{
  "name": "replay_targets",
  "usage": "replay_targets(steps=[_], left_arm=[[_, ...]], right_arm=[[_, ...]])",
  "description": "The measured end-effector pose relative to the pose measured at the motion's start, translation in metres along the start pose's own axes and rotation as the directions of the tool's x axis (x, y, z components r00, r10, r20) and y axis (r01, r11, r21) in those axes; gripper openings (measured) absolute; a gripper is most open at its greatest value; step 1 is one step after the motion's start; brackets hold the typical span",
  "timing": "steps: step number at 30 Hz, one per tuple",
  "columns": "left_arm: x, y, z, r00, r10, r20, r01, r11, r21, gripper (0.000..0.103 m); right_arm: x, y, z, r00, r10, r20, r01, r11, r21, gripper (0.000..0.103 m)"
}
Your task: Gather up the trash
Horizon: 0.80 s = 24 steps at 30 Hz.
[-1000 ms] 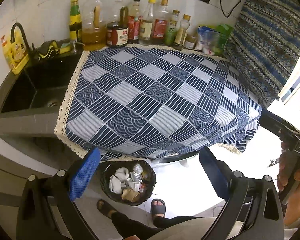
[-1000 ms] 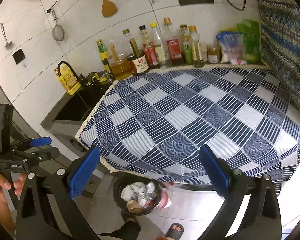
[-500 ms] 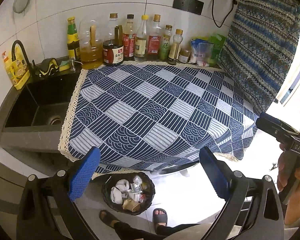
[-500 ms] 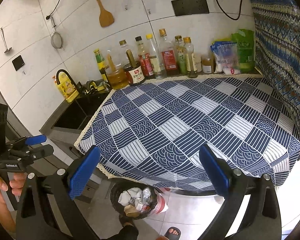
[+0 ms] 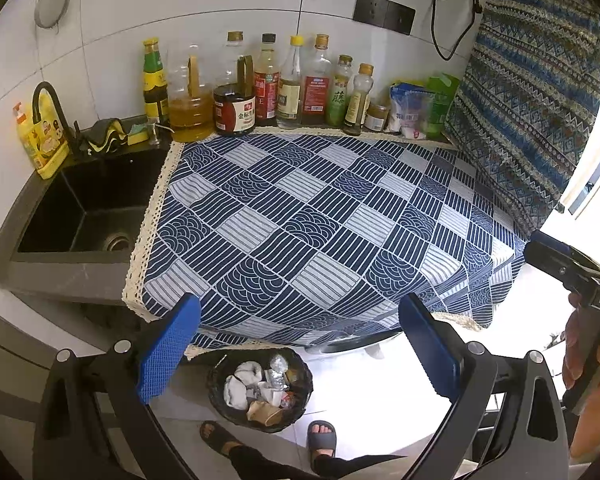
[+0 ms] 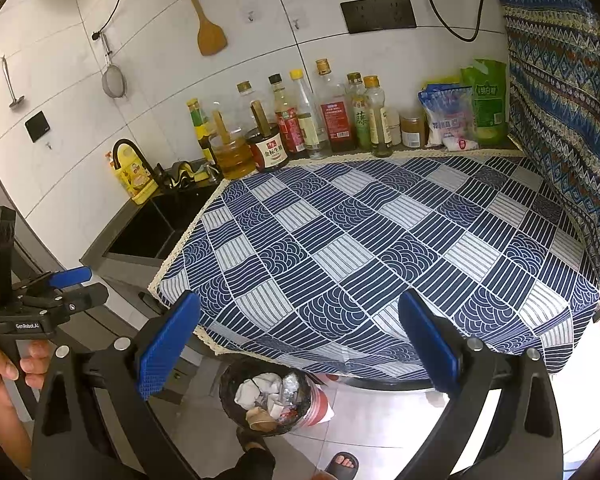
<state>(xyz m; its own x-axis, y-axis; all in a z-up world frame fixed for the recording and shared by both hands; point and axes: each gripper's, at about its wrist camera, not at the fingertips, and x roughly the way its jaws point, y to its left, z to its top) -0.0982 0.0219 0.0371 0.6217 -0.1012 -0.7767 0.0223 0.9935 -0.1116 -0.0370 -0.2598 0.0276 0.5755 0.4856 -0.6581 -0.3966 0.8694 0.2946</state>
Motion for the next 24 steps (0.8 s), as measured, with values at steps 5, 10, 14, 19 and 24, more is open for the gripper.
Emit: replay_targets(steps=[5, 10, 14, 19, 24], left_arm=[[0.001, -0.0012, 0.0006, 1.0, 0.004, -0.001, -0.004, 1.0, 0.0, 0.096], [0.0007, -0.0003, 0.0023, 1.0, 0.012, 0.0, -0.012, 1.0, -0.007, 0.096], [0.0002, 0.0008, 0.0032, 1.0, 0.014, -0.001, -0.014, 1.0, -0.01, 0.096], [0.0006, -0.0006, 0.0029, 1.0, 0.027, -0.002, -0.027, 1.0, 0.001, 0.096], [0.0015, -0.0023, 0.0023, 1.0, 0.025, -0.004, -0.025, 1.0, 0.006, 0.096]], right_arm=[[-0.0008, -0.0005, 0.001, 1.0, -0.001, -0.001, 0.001, 1.0, 0.002, 0.098], [-0.0007, 0.0006, 0.0021, 1.0, -0.001, -0.004, 0.001, 1.0, -0.002, 0.098], [0.0019, 0.0021, 0.003, 1.0, 0.004, -0.012, -0.004, 1.0, 0.001, 0.098], [0.0056, 0.0039, 0.0025, 1.0, 0.003, -0.018, -0.004, 1.0, -0.006, 0.098], [0.0081, 0.0039, 0.0015, 1.0, 0.0, -0.023, -0.001, 1.0, -0.007, 0.098]])
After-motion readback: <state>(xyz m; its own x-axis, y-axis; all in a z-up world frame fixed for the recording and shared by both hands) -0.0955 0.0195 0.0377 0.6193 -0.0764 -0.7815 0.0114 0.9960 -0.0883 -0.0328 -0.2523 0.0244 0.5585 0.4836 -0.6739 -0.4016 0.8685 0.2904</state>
